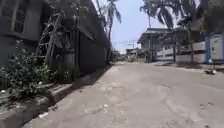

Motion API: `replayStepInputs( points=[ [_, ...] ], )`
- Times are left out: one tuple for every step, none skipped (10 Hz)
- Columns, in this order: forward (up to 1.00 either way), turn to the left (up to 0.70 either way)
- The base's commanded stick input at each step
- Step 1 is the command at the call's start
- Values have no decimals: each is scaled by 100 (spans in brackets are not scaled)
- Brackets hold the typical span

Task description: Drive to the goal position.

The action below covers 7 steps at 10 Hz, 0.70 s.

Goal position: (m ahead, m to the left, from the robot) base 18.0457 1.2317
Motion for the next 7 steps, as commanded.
replayStepInputs(
  points=[
    [100,-36],
    [100,-17],
    [100,0],
    [100,0],
    [100,0],
    [100,0],
    [100,0]
  ],
)
